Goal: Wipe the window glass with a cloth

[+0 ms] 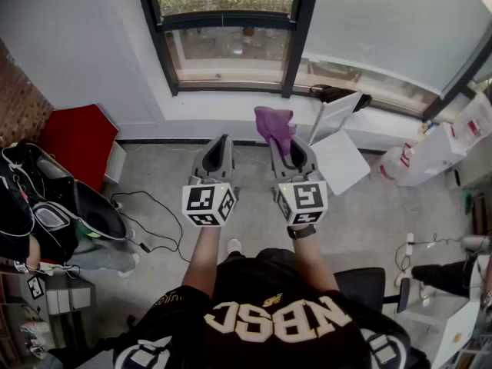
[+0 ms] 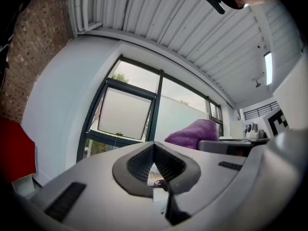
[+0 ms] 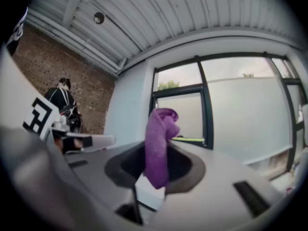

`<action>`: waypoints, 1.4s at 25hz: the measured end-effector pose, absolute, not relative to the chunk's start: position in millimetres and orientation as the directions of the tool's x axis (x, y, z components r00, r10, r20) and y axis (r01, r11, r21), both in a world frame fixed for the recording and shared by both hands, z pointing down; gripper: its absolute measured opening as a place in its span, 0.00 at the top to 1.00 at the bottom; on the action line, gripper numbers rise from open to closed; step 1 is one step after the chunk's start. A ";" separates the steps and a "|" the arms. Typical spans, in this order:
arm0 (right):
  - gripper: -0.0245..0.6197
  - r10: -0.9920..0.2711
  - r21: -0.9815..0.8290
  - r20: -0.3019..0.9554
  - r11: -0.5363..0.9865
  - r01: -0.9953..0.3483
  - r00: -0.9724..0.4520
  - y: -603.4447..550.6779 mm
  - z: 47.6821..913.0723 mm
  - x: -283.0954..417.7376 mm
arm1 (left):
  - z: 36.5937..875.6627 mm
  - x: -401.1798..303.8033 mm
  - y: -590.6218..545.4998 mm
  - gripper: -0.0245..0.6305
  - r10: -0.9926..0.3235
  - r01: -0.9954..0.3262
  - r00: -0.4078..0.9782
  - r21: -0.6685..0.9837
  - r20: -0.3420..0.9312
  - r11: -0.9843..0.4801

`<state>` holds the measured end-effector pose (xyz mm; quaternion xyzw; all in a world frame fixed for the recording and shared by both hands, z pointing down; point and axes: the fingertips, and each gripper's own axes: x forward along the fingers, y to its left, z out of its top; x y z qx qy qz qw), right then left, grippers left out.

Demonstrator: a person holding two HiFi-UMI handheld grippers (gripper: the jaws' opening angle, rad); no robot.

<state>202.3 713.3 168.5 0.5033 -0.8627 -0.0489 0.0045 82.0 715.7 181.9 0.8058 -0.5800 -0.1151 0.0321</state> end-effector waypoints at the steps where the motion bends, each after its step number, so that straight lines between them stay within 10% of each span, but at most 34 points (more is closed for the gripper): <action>1: 0.80 -0.866 0.090 -0.036 0.494 -0.865 -0.499 706.4 170.9 196.3 | 184.7 78.3 708.8 0.93 -0.943 -0.927 0.305 0.185 -0.137 -0.326; 23: 0.80 -0.822 -0.017 -0.001 0.570 -0.821 -0.570 555.8 220.4 200.2 | 213.2 98.7 564.1 0.93 -0.964 -0.959 0.257 0.107 -0.061 -0.263; 35: 0.80 -0.791 -0.031 0.045 0.609 -0.792 -0.610 391.3 272.0 98.0 | 266.1 0.4 387.1 0.93 -0.969 -0.960 0.243 0.131 -0.037 -0.246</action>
